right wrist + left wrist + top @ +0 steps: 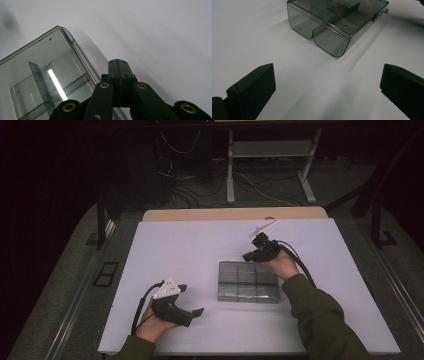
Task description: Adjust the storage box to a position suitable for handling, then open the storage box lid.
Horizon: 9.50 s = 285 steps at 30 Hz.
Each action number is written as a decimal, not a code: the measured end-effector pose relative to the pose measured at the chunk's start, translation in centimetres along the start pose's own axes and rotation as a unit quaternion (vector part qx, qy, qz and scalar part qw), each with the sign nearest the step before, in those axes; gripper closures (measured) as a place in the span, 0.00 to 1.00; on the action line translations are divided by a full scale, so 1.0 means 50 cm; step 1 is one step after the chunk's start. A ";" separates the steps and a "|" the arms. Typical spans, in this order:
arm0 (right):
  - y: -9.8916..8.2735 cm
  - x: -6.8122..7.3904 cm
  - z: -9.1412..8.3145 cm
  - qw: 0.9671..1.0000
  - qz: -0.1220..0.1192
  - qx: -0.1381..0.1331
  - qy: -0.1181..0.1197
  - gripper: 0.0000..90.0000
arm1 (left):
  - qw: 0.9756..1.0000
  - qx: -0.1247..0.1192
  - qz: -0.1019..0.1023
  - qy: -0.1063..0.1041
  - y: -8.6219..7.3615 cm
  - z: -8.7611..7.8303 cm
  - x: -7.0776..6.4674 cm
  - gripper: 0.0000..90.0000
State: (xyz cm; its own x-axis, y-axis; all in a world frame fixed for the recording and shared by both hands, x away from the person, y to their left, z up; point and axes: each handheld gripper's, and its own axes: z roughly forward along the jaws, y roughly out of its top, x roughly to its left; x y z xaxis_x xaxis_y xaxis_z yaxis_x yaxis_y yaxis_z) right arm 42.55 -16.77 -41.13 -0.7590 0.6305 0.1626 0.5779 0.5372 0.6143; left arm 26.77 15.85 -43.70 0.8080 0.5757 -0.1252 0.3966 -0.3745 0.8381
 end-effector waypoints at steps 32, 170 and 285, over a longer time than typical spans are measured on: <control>-0.028 0.048 -0.009 0.999 -0.042 0.002 0.033 0.99 | 1.000 0.001 -0.001 -0.001 -0.001 0.003 -0.002 0.00; -0.299 0.110 -0.197 0.986 -0.008 -0.142 0.084 0.99 | 1.000 -0.004 -0.010 -0.002 -0.009 -0.012 -0.004 0.00; -0.269 0.275 -0.038 0.986 -0.101 -0.107 0.082 0.99 | 1.000 -0.001 -0.012 -0.006 -0.010 -0.009 -0.009 0.00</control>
State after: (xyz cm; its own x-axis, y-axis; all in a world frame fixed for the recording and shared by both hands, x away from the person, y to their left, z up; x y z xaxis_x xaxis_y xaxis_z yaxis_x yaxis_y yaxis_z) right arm 23.78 -16.38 -45.68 -0.9006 0.4144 0.1313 0.3462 0.5009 0.7932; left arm 26.01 16.11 -43.80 0.8040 0.5750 -0.1513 0.4141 -0.3589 0.8365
